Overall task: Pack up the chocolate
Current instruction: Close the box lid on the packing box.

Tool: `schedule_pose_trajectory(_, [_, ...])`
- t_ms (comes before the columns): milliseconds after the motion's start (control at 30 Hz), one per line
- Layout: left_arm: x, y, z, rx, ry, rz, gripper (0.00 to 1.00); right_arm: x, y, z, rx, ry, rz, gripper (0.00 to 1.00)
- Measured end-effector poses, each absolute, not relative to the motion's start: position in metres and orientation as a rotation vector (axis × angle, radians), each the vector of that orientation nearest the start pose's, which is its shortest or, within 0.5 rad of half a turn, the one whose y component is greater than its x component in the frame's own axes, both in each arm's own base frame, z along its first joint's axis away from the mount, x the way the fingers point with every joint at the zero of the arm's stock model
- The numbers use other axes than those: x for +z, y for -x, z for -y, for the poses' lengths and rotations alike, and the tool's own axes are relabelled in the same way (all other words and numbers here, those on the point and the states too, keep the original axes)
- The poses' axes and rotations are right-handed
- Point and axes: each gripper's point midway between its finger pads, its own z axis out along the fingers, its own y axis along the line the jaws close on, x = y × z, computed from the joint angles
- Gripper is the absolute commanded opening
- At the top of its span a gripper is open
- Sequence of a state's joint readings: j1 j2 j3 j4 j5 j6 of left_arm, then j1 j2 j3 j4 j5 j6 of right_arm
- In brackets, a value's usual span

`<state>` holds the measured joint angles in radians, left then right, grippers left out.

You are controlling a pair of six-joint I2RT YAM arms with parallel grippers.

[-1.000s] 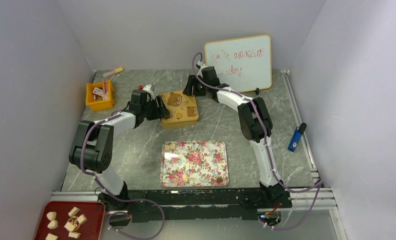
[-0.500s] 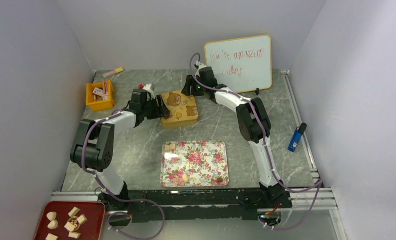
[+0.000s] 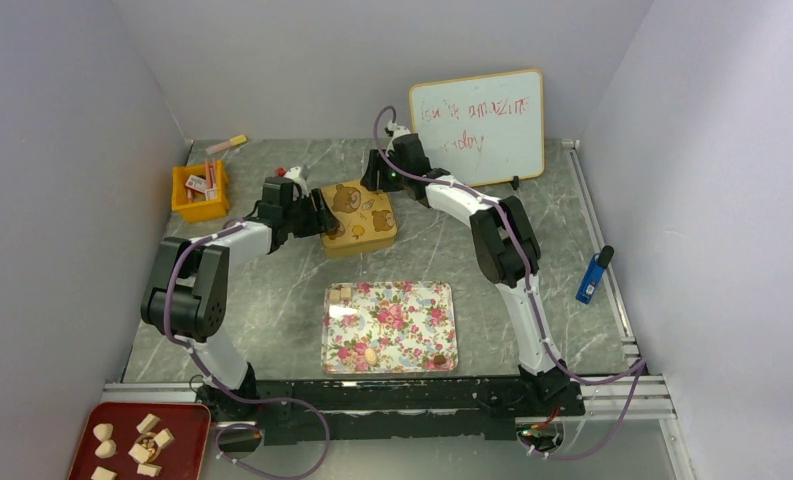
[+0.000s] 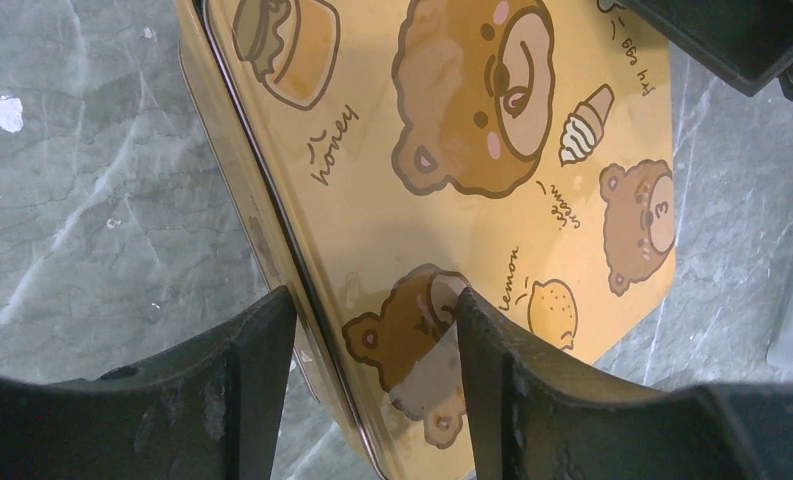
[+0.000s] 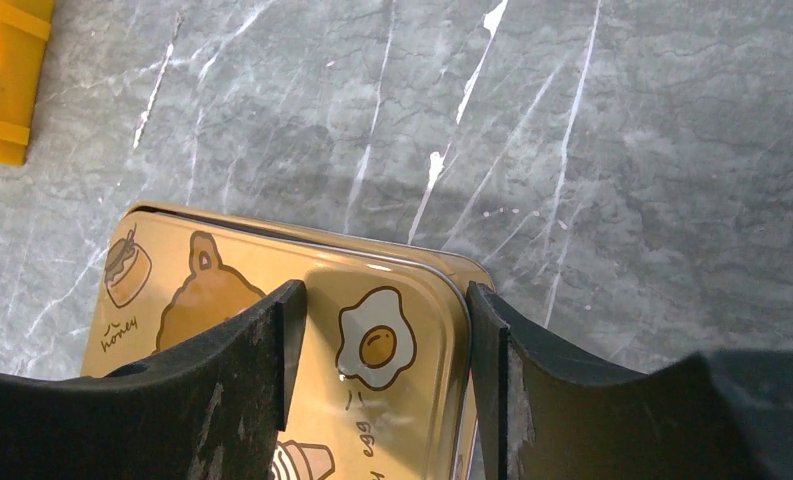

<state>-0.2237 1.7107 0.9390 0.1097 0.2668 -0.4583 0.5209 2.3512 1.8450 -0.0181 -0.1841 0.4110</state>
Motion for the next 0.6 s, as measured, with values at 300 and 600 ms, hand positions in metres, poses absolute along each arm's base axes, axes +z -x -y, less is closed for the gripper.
schedule_pose_trajectory(300, [0.0705,-0.4152,0.1586,-0.665,0.131,-2.285,0.39,0.0797,-0.5319,-0.3617,0.723,0.232,-2.162,0.43])
schedule_pose_trajectory(600, [0.0697,-0.4195,0.1573,-0.661,0.133,-2.289,0.40,0.0759,-0.5308,-0.3588,0.703,0.232,-2.162,0.46])
